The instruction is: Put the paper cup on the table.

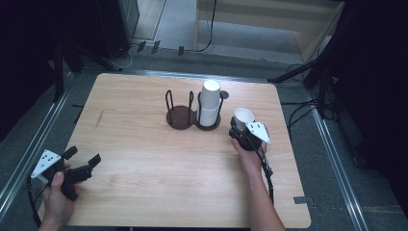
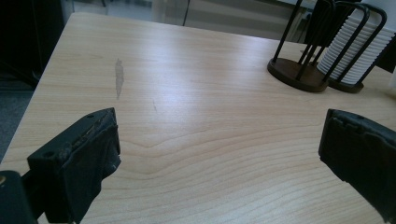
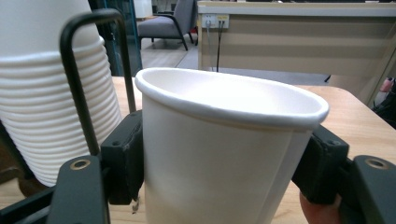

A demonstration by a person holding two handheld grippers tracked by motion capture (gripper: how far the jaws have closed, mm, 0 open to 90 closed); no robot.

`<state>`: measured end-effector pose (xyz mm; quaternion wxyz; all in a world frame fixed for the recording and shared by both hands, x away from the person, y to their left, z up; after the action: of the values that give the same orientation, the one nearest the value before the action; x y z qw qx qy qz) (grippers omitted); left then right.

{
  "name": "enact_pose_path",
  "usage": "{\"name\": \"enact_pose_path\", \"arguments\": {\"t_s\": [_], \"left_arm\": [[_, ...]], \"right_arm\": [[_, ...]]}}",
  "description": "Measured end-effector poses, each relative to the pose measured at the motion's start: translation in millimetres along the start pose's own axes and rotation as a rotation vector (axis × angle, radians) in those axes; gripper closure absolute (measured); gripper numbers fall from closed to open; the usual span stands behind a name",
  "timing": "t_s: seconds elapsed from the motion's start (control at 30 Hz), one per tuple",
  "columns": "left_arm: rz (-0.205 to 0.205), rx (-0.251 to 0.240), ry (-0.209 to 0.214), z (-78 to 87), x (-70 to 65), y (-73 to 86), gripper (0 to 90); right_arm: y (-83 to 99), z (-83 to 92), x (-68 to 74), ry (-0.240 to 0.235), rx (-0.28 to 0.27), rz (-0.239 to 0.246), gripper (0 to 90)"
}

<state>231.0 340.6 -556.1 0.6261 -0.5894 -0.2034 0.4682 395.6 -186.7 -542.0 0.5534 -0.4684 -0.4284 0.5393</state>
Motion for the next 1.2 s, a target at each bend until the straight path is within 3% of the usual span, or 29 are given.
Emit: {"name": "enact_pose_path", "arguments": {"t_s": [0.23,0.53,0.7,0.87,1.2], "left_arm": [[-0.002,0.006,-0.001,-1.1,-0.4,0.3,0.0],[-0.005,0.01,-0.001,-2.3,-0.6,0.5,0.0],[-0.004,0.01,-0.002,-2.6,-0.7,0.6,0.0],[-0.002,0.011,-0.004,-2.9,-0.7,0.6,0.0],[0.001,0.012,-0.005,-2.9,-0.4,0.6,0.0]], "right_arm": [[6.1,-5.6,-0.2,0.014,0.026,0.02,29.1],[5.7,-8.5,-5.7,0.036,0.06,-0.006,28.0],[5.2,-8.5,-7.9,0.036,0.073,-0.013,27.2],[-1.2,-10.0,-1.9,0.014,0.124,0.034,26.6],[-2.2,-8.8,-0.2,0.018,0.154,0.016,24.5]]}}
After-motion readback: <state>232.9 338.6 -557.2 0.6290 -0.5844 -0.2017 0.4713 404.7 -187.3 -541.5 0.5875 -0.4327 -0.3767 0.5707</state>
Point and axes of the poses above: each handheld gripper's, and its own axes: z roughly backward along the jaws, y roughly out of its underside, x roughly to its left, the point moved 2 cm from there along -z, roughly forward along the jaws, and after that the axes turned 14 degrees about y, right-handed, at the moved point
